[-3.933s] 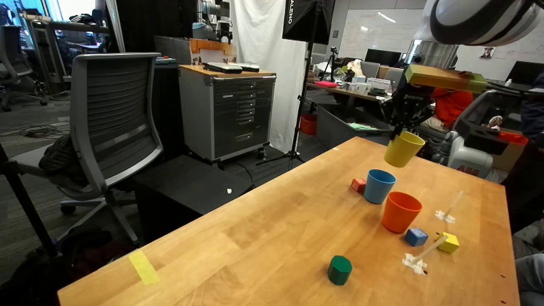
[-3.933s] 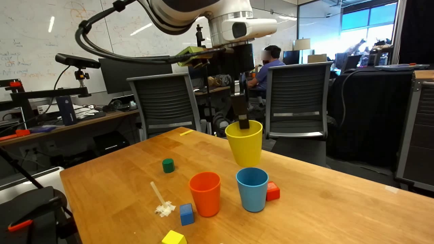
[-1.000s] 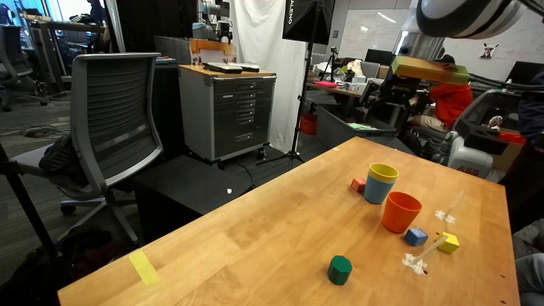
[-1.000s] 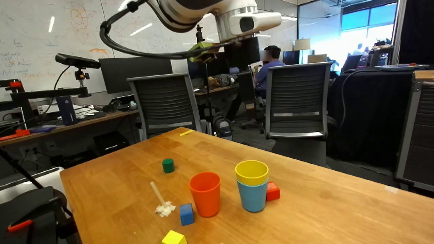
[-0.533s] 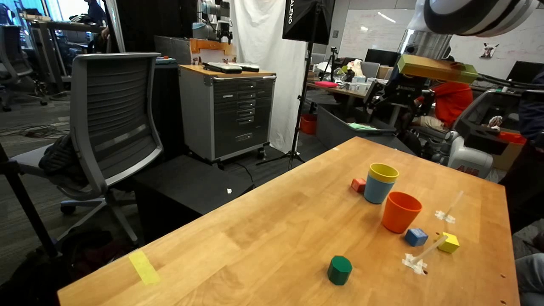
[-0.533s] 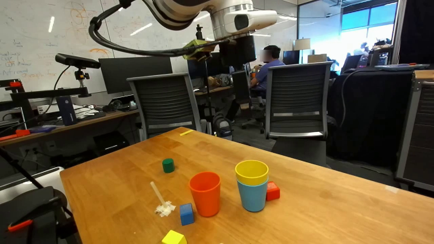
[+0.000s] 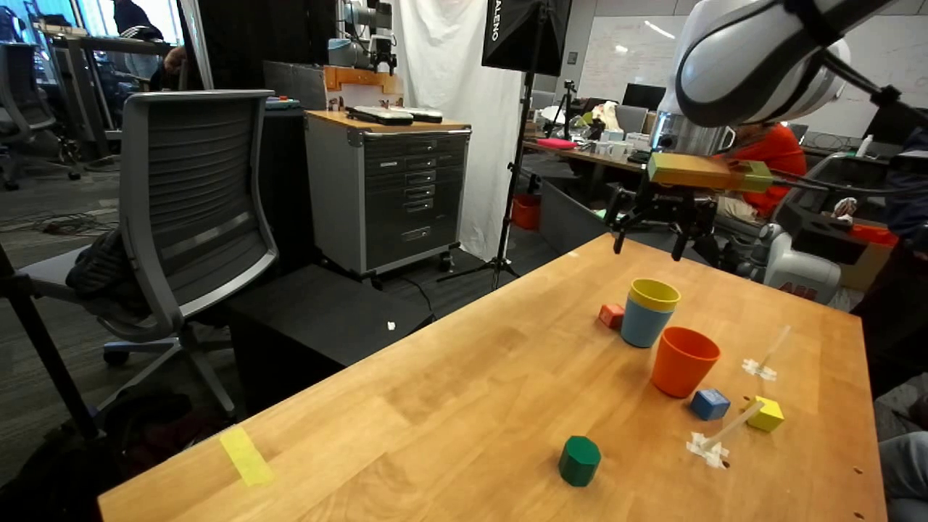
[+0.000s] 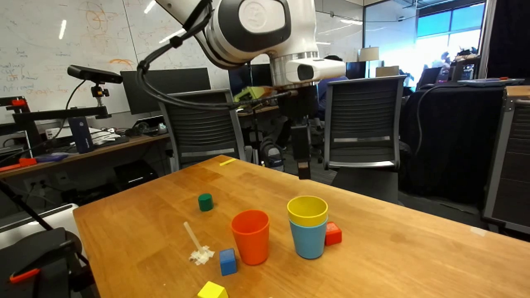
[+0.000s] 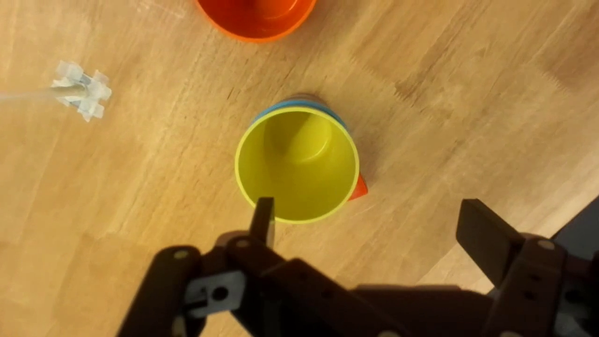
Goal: Stack the cups
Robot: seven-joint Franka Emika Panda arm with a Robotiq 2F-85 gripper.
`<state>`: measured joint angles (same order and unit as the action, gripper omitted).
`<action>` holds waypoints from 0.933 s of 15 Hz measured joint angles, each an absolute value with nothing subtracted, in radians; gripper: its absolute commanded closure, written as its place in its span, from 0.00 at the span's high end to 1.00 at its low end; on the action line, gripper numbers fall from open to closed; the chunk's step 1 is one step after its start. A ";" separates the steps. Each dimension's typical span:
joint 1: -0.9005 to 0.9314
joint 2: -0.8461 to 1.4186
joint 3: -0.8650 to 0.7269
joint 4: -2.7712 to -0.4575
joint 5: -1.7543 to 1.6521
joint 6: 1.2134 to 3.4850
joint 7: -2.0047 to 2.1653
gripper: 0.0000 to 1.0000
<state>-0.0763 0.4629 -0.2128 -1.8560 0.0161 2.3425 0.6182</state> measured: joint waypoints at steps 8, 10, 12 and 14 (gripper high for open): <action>-0.076 0.635 -0.216 -1.758 0.015 2.343 0.625 1.00; -0.076 0.666 -0.219 -1.736 0.015 2.342 0.625 1.00; -0.076 0.694 -0.222 -1.715 0.015 2.341 0.625 0.75; -0.077 0.719 -0.224 -1.696 0.015 2.336 0.625 0.66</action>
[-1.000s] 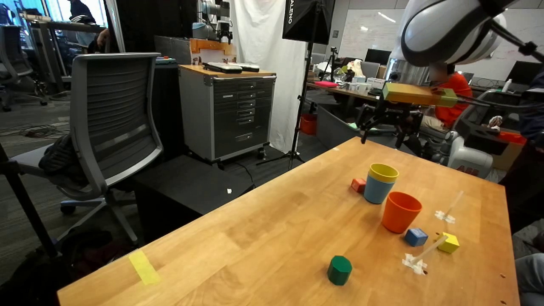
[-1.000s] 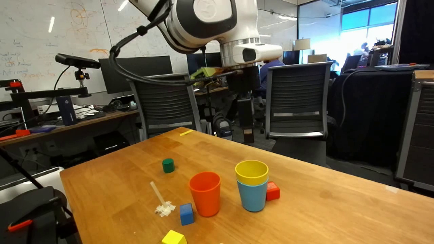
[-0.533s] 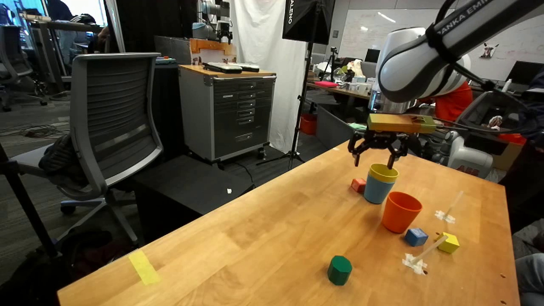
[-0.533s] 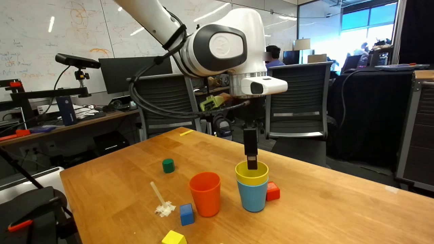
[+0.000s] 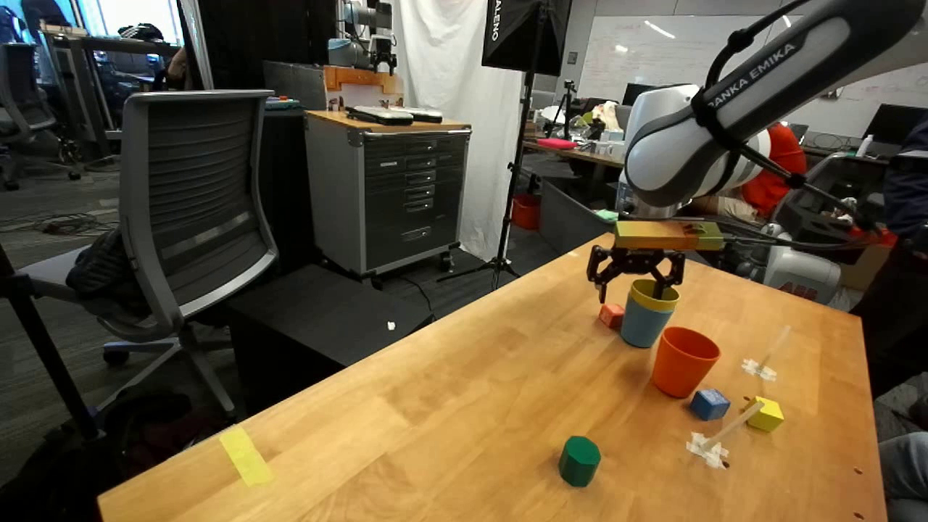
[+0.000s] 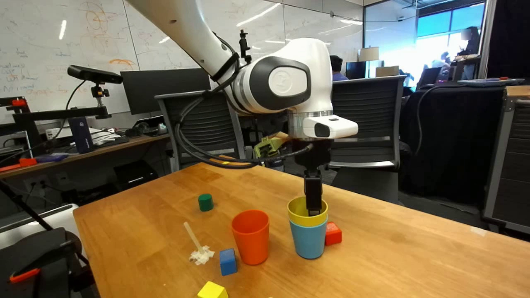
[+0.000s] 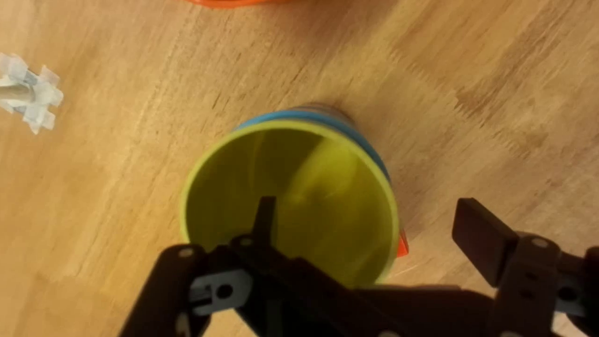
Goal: Stack the cups
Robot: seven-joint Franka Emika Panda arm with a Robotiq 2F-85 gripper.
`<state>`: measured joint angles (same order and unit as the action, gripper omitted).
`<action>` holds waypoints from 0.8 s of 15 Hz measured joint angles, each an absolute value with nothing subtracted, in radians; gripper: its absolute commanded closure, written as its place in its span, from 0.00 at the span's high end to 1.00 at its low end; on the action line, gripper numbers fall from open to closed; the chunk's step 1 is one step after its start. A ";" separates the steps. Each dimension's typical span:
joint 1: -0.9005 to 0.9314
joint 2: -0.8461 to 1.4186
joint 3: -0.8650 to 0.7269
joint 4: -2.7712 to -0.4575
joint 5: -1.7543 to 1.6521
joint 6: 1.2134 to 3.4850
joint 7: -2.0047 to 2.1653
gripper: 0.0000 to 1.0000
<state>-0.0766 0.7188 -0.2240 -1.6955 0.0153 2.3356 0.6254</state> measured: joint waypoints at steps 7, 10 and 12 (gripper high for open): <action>-0.080 0.770 -0.226 -1.647 0.015 2.283 0.625 0.11; -0.080 0.772 -0.227 -1.642 0.015 2.267 0.625 0.00; -0.080 0.772 -0.227 -1.641 0.015 2.263 0.625 0.02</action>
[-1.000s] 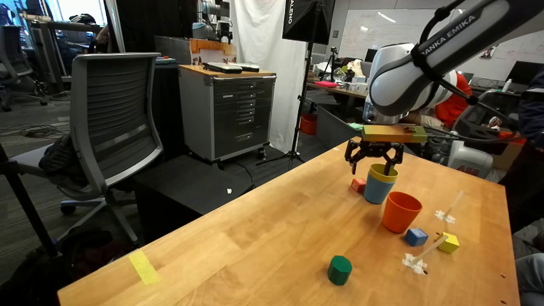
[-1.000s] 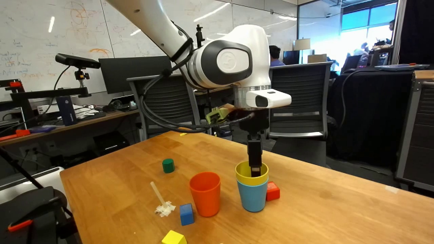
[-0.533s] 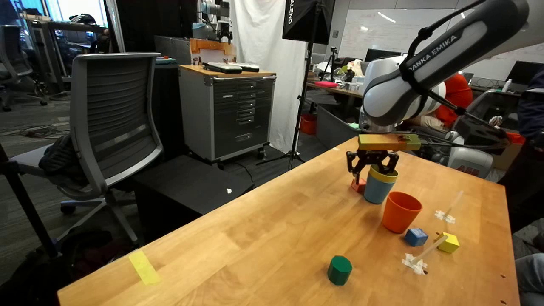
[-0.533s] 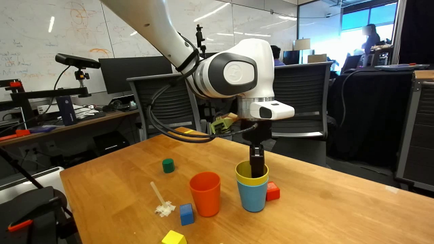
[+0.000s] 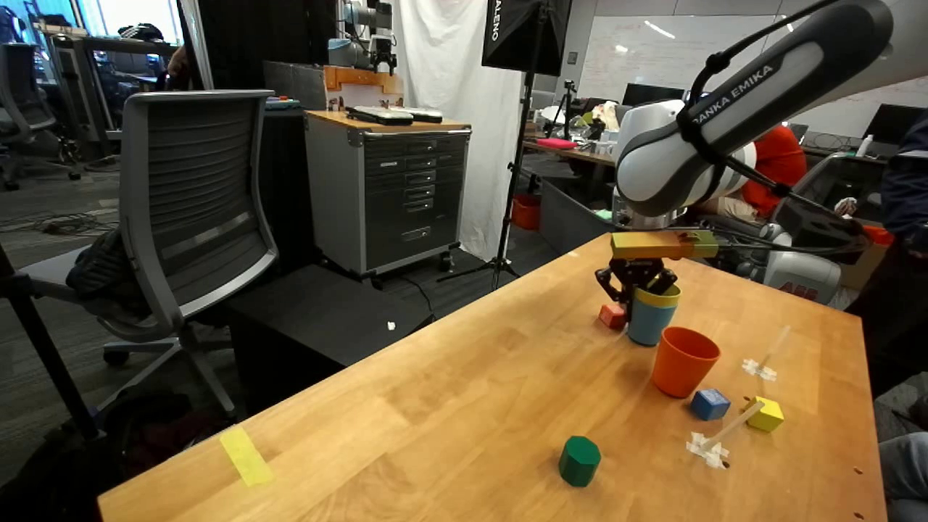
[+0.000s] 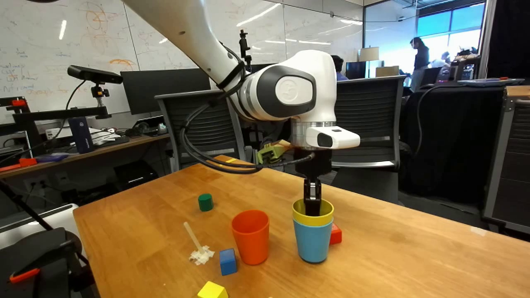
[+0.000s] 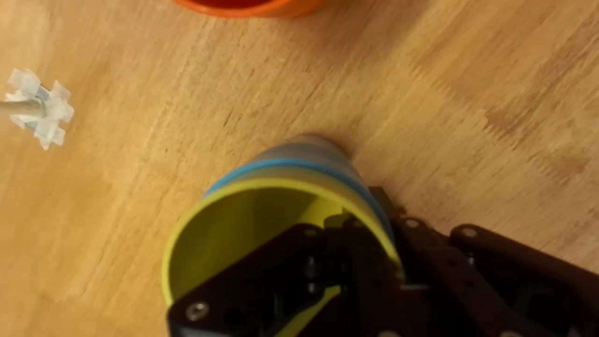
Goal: Stack the cups
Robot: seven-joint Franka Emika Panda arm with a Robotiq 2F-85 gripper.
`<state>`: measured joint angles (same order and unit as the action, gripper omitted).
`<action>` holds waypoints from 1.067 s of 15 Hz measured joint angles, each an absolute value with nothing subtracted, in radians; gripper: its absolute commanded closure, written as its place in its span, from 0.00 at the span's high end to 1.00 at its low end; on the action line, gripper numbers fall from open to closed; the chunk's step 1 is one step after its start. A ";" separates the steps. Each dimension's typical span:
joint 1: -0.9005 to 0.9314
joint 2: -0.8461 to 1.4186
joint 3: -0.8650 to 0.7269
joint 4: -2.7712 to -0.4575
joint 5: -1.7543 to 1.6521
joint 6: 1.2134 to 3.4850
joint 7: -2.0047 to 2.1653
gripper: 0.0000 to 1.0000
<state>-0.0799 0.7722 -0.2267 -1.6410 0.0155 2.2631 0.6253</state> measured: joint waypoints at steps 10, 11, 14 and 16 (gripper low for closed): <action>-0.080 0.745 -0.229 -1.646 0.015 2.263 0.625 0.02; -0.080 0.732 -0.231 -1.652 0.015 2.263 0.625 0.02; -0.079 0.668 -0.238 -1.693 0.015 2.267 0.625 0.02; -0.079 0.607 -0.239 -1.743 0.015 2.275 0.625 0.02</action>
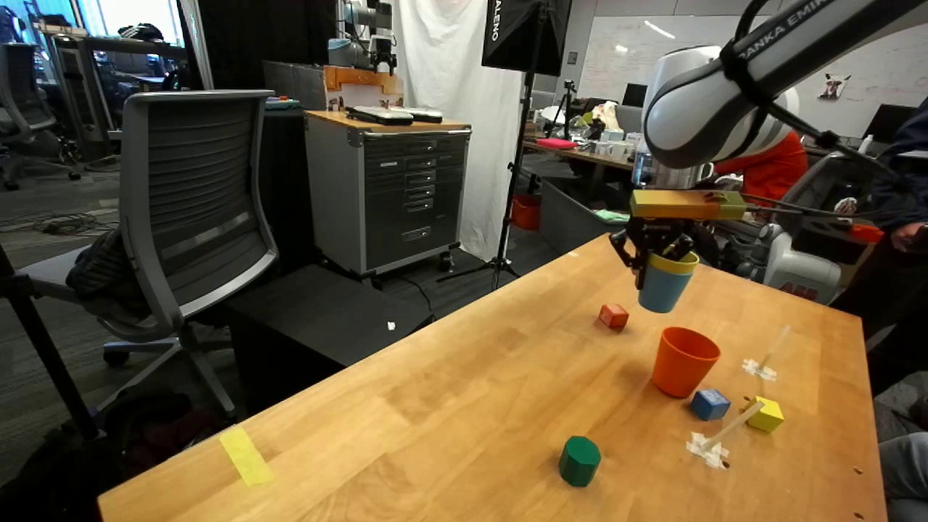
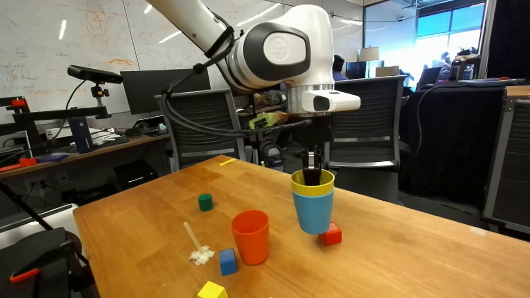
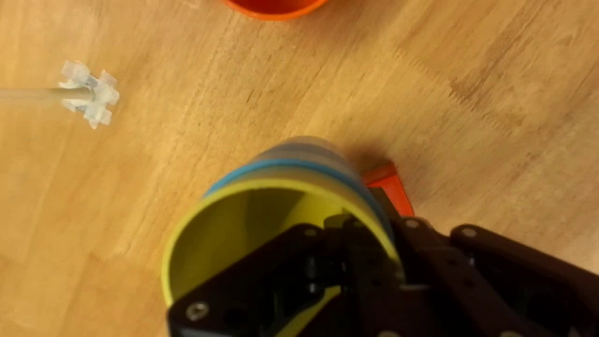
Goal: Stack the cups
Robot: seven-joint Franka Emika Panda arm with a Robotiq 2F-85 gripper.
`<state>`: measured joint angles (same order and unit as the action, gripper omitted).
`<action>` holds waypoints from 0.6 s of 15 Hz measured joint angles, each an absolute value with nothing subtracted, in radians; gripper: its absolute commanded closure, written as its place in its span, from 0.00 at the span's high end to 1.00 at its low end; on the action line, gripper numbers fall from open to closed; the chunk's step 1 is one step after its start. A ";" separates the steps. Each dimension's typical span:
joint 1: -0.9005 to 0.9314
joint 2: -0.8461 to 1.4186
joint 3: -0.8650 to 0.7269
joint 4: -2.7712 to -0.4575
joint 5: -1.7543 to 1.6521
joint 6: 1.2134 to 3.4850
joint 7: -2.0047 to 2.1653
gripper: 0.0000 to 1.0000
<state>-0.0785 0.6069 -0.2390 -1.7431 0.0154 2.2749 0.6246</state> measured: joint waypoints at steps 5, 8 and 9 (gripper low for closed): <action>-0.063 0.454 -0.239 -1.903 0.004 2.334 0.619 0.02; -0.047 0.377 -0.234 -2.000 0.002 2.380 0.599 0.02; -0.040 0.355 -0.231 -2.032 -0.002 2.394 0.591 0.02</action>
